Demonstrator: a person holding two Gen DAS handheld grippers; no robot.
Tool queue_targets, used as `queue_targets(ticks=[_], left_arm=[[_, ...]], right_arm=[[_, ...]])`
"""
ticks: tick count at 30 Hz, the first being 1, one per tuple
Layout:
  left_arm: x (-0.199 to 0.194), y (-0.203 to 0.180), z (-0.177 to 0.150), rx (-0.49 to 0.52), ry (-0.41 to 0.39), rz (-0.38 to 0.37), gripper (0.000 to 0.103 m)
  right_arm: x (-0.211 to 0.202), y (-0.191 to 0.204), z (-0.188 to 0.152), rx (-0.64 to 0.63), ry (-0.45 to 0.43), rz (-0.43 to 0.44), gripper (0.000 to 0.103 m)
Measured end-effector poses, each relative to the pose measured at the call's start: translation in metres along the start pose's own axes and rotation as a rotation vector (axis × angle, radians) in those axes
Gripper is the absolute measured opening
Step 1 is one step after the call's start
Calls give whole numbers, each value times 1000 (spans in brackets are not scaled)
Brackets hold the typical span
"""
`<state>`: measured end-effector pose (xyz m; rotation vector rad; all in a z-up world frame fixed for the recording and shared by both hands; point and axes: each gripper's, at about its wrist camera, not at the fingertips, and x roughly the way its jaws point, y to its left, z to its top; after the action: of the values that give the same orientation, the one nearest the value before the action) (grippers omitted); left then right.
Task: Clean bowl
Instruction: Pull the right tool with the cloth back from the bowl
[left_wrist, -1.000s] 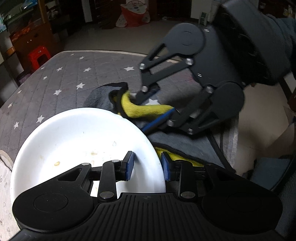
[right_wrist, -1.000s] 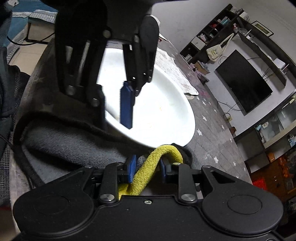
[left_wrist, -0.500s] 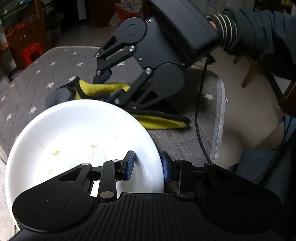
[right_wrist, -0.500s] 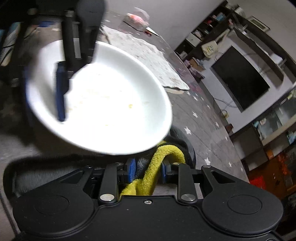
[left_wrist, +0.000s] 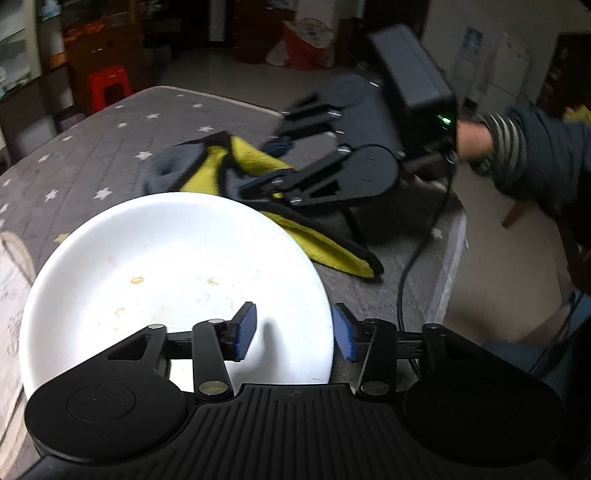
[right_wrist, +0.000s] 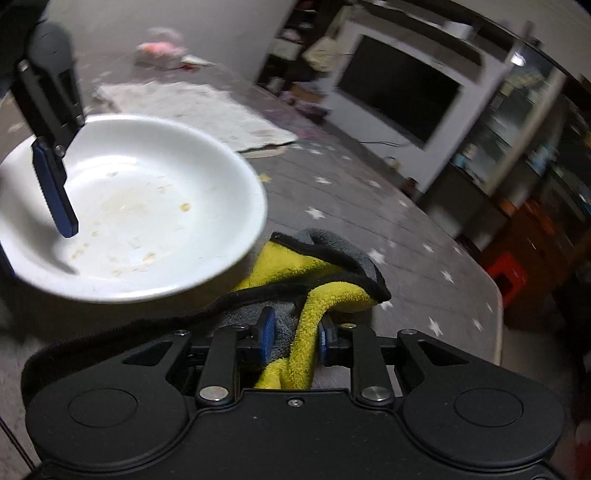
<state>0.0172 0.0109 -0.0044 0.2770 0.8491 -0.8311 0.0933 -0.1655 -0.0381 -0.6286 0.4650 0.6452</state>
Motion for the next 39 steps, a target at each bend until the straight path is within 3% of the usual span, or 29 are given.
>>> queue_targets(ticks=[11, 22, 28, 31, 39], left_arm=[[-20, 13, 0, -148, -10, 228, 62], [-38, 30, -5, -272, -76, 470, 62], [-49, 50, -19, -417, -109, 640, 62], [-52, 65, -30, -519, -102, 636, 62], [-46, 76, -38, -589, -84, 620, 62]], right_arm=[[-3, -2, -9, 155, -1, -64, 25], [-23, -1, -16, 320, -36, -34, 25], [-42, -3, -18, 391, -85, -25, 24], [-45, -2, -20, 408, -84, -27, 24], [-32, 2, -32, 456, -30, -44, 24]])
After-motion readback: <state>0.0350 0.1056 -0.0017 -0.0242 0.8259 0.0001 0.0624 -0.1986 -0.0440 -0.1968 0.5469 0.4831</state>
